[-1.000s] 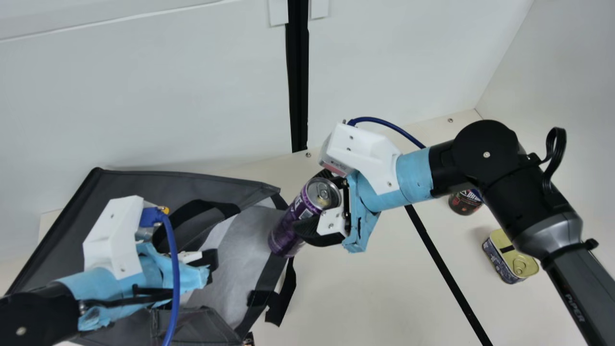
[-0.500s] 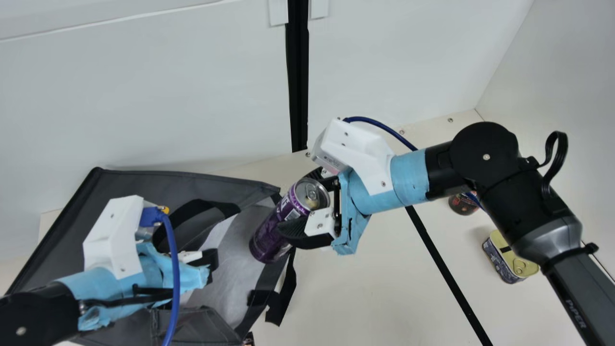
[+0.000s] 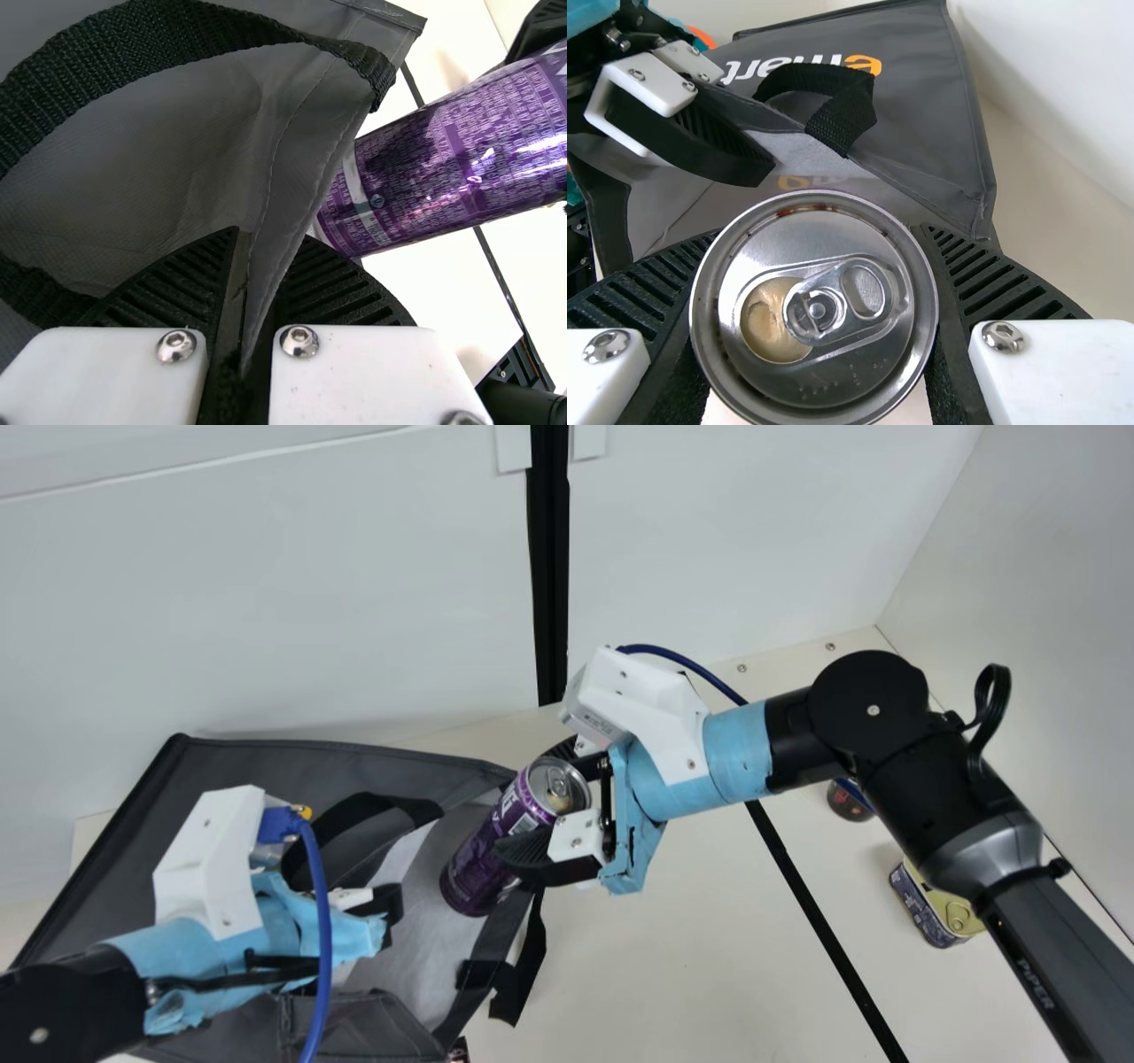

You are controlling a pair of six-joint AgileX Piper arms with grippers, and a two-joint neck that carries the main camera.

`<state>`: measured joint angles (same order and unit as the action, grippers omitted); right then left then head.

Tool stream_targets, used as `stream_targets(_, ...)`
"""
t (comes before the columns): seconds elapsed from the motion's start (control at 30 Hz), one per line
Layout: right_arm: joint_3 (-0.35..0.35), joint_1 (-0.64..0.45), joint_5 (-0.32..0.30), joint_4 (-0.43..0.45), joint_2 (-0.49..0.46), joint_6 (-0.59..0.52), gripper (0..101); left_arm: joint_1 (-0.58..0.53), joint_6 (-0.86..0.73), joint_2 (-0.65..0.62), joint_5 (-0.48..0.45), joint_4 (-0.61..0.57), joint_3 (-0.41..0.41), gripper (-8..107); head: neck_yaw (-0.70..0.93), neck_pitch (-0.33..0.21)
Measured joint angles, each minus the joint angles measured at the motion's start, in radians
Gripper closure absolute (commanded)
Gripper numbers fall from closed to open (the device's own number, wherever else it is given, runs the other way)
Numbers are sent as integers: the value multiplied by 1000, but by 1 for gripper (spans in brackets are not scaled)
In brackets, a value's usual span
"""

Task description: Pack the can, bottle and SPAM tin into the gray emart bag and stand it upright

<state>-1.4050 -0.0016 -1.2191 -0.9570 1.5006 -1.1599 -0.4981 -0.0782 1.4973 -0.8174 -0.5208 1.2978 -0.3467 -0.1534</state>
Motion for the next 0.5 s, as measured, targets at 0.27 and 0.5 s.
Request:
stream_targets(0.27, 11, 11, 0, -17, 24, -13, 101, 0, 0, 0, 0, 0, 0, 107, -2, 0)
stream_targets(0.5, 19, 18, 0, -36, 49, -22, 101, 0, 0, 0, 0, 0, 0, 107, 0, 0)
